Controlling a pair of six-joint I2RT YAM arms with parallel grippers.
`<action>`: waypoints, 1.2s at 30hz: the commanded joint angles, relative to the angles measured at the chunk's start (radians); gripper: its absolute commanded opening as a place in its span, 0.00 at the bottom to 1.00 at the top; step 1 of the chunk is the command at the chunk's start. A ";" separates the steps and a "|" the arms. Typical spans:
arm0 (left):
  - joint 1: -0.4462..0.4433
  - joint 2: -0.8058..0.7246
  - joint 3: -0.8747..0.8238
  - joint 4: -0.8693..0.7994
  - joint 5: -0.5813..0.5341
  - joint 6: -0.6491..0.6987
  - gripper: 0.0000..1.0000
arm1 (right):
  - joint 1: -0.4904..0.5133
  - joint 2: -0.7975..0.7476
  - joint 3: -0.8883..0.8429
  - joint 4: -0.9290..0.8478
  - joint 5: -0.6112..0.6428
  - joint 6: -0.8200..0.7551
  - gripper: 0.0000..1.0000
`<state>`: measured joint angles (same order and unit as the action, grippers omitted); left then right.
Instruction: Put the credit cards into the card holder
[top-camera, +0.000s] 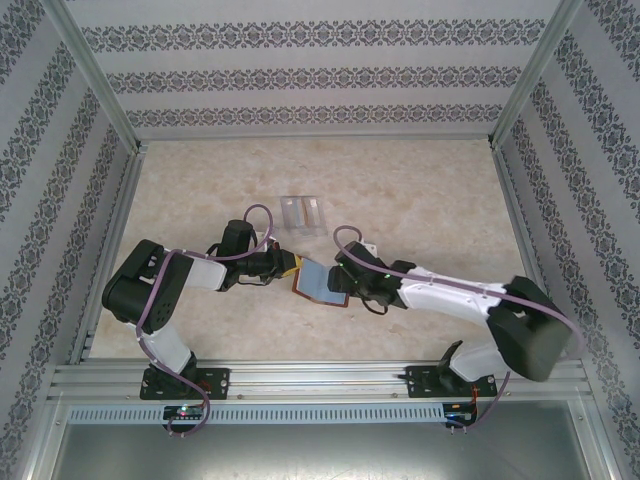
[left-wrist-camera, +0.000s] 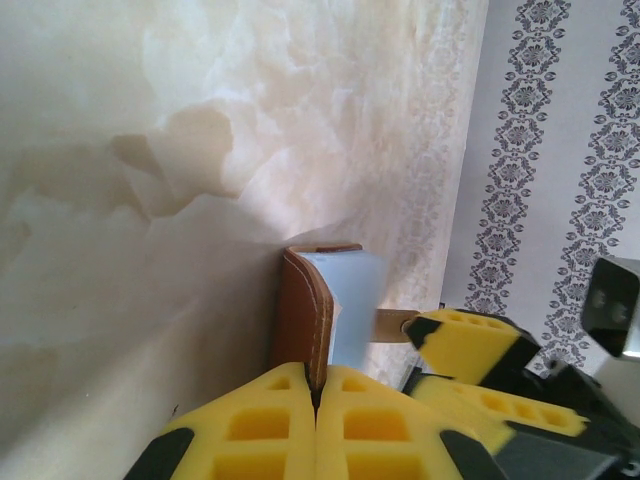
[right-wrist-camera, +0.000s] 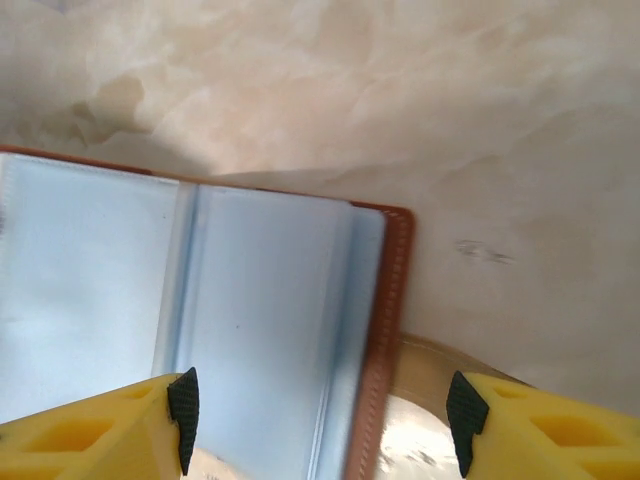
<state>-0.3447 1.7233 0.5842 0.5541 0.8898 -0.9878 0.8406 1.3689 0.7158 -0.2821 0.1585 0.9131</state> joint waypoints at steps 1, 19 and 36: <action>0.006 -0.013 -0.004 -0.009 0.020 0.026 0.00 | 0.019 -0.109 -0.016 -0.047 0.105 -0.046 0.69; 0.007 -0.014 -0.017 -0.004 0.008 0.024 0.00 | 0.044 0.193 0.049 0.326 -0.253 -0.069 0.76; 0.007 0.015 -0.008 0.017 0.021 0.010 0.00 | 0.030 0.200 0.073 0.295 -0.241 -0.076 0.84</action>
<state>-0.3447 1.7233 0.5793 0.5541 0.8898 -0.9802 0.8745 1.5883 0.7609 0.0254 -0.0956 0.8570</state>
